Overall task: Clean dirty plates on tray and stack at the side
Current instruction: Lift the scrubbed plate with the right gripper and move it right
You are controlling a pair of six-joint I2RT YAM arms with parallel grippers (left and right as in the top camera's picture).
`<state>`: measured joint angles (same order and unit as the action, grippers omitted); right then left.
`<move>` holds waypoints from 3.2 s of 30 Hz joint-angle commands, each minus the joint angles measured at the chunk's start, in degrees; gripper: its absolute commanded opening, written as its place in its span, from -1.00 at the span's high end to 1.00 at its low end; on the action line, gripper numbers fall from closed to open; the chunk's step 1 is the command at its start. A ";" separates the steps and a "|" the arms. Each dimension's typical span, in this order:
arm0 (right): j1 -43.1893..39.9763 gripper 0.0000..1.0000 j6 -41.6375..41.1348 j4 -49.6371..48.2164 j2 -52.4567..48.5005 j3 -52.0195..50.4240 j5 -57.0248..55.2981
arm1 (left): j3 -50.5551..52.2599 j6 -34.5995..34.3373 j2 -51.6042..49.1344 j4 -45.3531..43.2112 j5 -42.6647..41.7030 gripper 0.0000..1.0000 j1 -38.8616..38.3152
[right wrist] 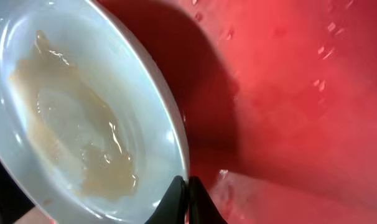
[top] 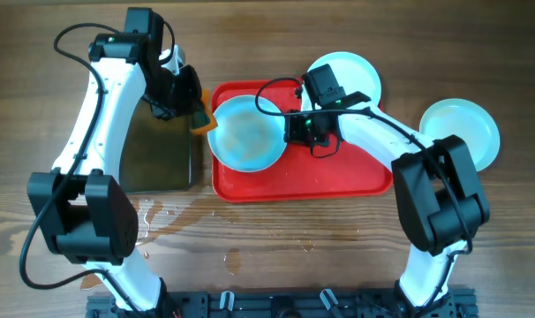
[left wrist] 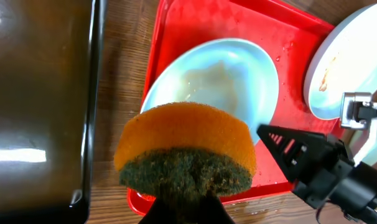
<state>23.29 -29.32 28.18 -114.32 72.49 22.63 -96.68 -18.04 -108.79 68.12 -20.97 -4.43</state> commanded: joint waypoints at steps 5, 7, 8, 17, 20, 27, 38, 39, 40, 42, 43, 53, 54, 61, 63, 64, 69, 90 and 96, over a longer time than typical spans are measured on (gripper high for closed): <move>-4.68 0.92 5.51 6.27 17.05 0.37 -6.51 | -0.83 1.36 0.79 1.81 3.96 0.92 0.11; -4.50 0.91 6.64 9.11 19.04 0.35 -9.29 | -0.83 1.33 0.79 1.79 4.11 0.92 0.11; -4.50 0.92 6.88 10.49 19.02 0.33 -9.53 | -0.83 1.33 0.79 1.79 4.11 0.92 0.09; -1.46 0.09 11.43 7.74 8.00 -1.03 -10.56 | -0.83 1.33 0.79 1.77 4.11 0.92 0.09; 0.31 -0.03 11.87 5.07 4.96 -1.03 -12.96 | -0.83 1.33 0.79 1.77 4.11 0.92 0.11; 4.83 0.06 12.76 0.79 -0.68 -1.03 -22.64 | -0.83 1.33 0.79 1.79 4.09 0.92 0.09; 6.91 0.91 9.22 5.81 -1.81 -0.74 -25.07 | -0.83 1.33 0.79 1.79 4.11 0.92 0.09; 6.73 0.91 8.87 6.03 -0.48 -0.50 -22.71 | -0.83 1.33 0.79 1.79 4.09 0.92 0.11; 6.23 0.91 8.17 6.19 1.66 -0.28 -19.43 | -0.83 1.33 0.79 1.81 4.09 0.92 0.09; 4.74 0.91 8.15 6.14 5.70 -0.28 -13.35 | -0.83 1.33 0.79 1.90 4.09 0.92 0.09; 3.80 0.91 8.15 6.32 7.61 -0.28 -10.51 | -0.83 1.33 0.79 2.03 4.09 0.92 0.09; -5.27 0.91 11.26 8.68 11.50 -0.33 2.60 | -0.83 1.36 0.79 2.05 4.11 0.92 0.11; -5.70 0.92 11.39 8.50 11.65 -0.33 2.25 | -0.83 1.36 0.79 2.05 4.11 0.92 0.11; -5.46 0.91 11.21 8.52 19.82 -0.35 -17.55 | -0.83 1.36 0.79 2.08 4.13 0.92 0.11; -5.07 0.91 11.19 8.55 22.99 -0.35 -22.32 | -0.83 1.36 0.79 2.08 4.13 0.92 0.11; -4.55 0.91 11.17 8.55 24.83 -0.35 -25.31 | -0.83 1.36 0.79 2.08 4.13 0.92 0.11; 2.54 0.91 11.08 9.70 29.81 -0.35 -41.64 | -0.83 1.33 0.79 2.03 4.13 0.92 0.09; 19.56 0.91 12.41 16.46 24.94 -0.50 -72.72 | -0.83 1.33 0.79 2.08 4.11 0.92 0.09; 19.56 0.91 16.28 16.63 20.39 -0.50 -82.34 | -0.83 1.36 0.79 2.05 4.11 0.92 0.09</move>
<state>42.61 -16.51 45.25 -93.34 72.14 -52.42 -96.68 -17.82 -108.79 70.15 -17.21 -4.43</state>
